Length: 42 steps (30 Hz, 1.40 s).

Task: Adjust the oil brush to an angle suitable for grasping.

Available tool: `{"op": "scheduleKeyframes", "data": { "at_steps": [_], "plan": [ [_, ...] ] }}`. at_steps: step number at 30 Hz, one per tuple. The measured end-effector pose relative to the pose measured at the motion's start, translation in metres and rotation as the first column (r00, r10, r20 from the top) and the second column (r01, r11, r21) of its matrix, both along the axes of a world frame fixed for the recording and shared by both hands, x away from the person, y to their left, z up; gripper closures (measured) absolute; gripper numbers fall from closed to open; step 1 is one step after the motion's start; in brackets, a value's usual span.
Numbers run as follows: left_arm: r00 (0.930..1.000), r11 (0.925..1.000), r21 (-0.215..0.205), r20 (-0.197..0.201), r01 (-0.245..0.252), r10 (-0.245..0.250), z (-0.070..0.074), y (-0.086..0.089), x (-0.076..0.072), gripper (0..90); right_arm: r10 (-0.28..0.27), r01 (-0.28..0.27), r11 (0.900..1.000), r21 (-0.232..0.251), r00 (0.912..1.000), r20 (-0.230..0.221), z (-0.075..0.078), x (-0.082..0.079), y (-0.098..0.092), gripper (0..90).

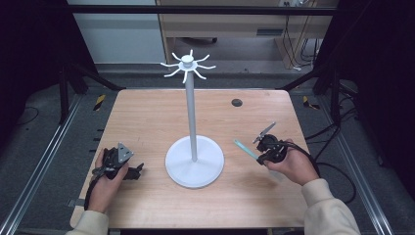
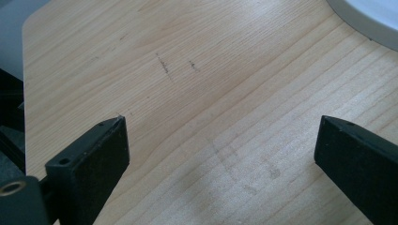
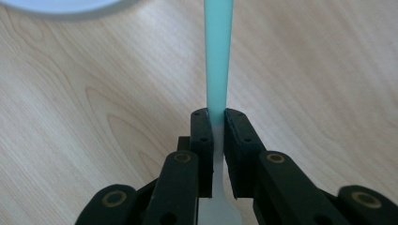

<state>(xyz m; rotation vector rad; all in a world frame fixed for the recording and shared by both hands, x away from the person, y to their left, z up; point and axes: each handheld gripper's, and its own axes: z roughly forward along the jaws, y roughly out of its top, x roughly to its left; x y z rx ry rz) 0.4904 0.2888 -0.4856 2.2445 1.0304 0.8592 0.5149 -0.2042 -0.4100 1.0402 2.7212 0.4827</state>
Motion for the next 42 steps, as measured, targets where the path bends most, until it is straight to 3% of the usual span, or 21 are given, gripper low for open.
{"op": "scheduleKeyframes", "data": {
  "at_steps": [7,11,17,22,28,36,42],
  "plan": [
    [1.0000,1.0000,0.001,0.002,-0.002,0.002,0.000,0.000,-0.001,3.0,-0.029,0.025,0.997,0.079,0.9980,0.056,0.015,0.007,-0.002,82.4],
    [1.0000,1.0000,0.002,0.004,-0.007,0.007,0.000,0.001,-0.001,2.9,-0.052,0.035,0.990,0.139,0.9918,0.117,0.027,0.010,-0.002,82.4],
    [0.9998,0.9999,-0.007,0.013,-0.012,0.012,0.001,0.002,-0.001,2.9,-0.113,0.057,0.965,0.256,0.9717,0.208,0.037,0.009,0.000,82.4],
    [0.9999,0.9999,-0.006,0.013,-0.010,0.010,0.001,0.002,-0.002,3.0,-0.134,0.057,0.954,0.296,0.9597,0.247,0.040,0.007,0.002,82.4],
    [0.9999,0.9999,-0.004,0.013,-0.010,0.010,0.001,0.002,-0.001,3.0,-0.162,0.062,0.938,0.342,0.9486,0.272,0.045,0.007,0.003,82.4],
    [0.9997,0.9999,-0.005,0.023,-0.011,0.011,0.002,0.002,-0.003,3.0,-0.213,0.064,0.897,0.438,0.9299,0.300,0.052,0.001,0.006,82.4],
    [0.9997,0.9999,-0.003,0.020,-0.011,0.011,0.002,0.002,-0.002,3.0,-0.230,0.056,0.884,0.464,0.9159,0.329,0.061,-0.003,0.006,82.4]
  ]
}}
